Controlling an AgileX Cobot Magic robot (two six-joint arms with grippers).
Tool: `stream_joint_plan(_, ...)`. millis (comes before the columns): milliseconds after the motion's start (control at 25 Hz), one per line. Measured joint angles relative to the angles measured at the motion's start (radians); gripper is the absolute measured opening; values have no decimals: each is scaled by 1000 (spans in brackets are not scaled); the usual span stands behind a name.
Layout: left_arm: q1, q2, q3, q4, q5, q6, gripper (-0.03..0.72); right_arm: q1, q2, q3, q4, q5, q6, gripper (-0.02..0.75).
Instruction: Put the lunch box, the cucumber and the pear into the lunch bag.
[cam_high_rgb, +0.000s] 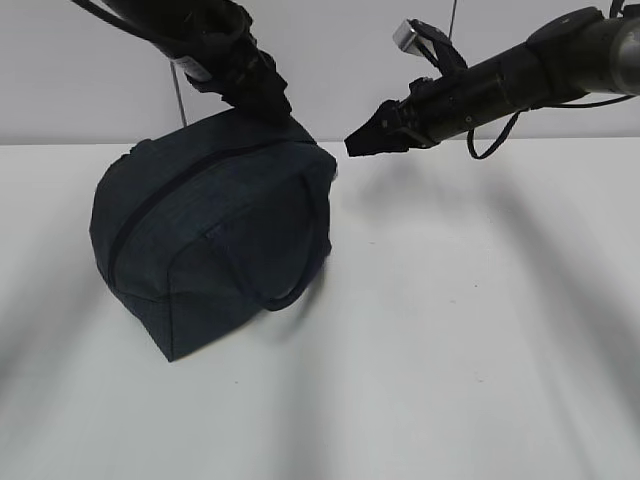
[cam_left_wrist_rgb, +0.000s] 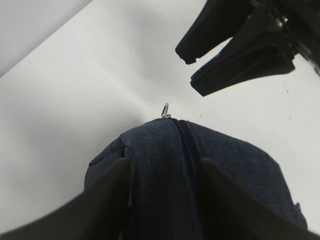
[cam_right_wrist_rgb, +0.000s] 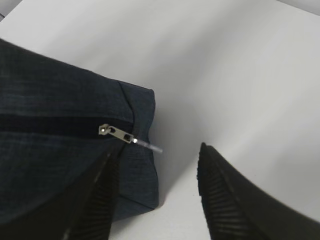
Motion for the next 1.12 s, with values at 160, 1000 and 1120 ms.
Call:
stream_joint_plan(160,0,-2,0,-1,-44,0,364,0,0,0,-1,0,0,398)
stream_joint_plan(1000,-67,-79,-2,382,28,-212,386,0,0,0,-2,12,31,393)
stream_joint_plan(1120,-36,-79,-2,402,35,-299,386,0,0,0,-14,17,54,392)
